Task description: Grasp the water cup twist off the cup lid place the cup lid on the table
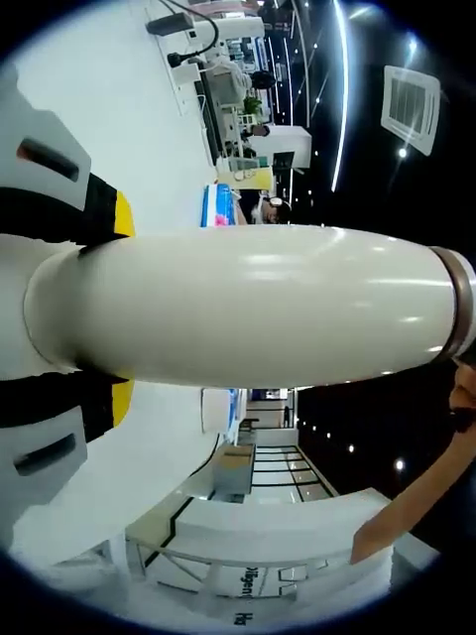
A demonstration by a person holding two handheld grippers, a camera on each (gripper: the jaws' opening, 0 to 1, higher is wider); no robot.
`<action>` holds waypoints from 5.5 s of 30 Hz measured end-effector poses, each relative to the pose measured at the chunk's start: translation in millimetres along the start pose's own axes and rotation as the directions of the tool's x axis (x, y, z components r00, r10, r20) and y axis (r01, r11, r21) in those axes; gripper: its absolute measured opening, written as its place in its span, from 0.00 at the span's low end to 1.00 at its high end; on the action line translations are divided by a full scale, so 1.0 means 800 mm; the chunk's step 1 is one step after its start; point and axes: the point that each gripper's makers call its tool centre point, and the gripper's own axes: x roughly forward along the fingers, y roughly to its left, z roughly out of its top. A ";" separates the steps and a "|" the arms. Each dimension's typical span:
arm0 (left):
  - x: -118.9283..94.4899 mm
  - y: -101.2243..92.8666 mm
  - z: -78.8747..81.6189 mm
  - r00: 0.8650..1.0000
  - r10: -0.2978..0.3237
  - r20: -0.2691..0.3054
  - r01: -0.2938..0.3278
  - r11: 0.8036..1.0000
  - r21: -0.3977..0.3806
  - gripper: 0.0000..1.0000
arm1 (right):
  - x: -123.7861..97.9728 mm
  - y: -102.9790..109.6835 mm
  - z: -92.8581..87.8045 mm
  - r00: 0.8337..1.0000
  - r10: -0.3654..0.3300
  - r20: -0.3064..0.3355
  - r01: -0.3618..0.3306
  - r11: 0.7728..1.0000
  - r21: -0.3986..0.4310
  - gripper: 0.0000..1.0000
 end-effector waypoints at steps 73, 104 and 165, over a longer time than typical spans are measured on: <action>0.001 -0.006 -0.001 1.000 -0.017 -0.003 0.017 1.000 0.004 0.51 | -0.002 0.012 -0.013 0.946 0.218 -0.240 -0.324 0.621 -0.713 0.44; 0.002 -0.006 -0.002 1.000 -0.018 -0.011 0.018 1.000 -0.003 0.51 | -0.006 0.024 0.002 0.972 0.191 -0.139 -0.237 0.806 -0.543 0.54; 0.000 -0.008 -0.004 1.000 -0.019 -0.015 0.019 1.000 -0.003 0.51 | 0.007 0.008 -0.025 0.961 0.151 -0.232 -0.212 0.941 -0.265 0.46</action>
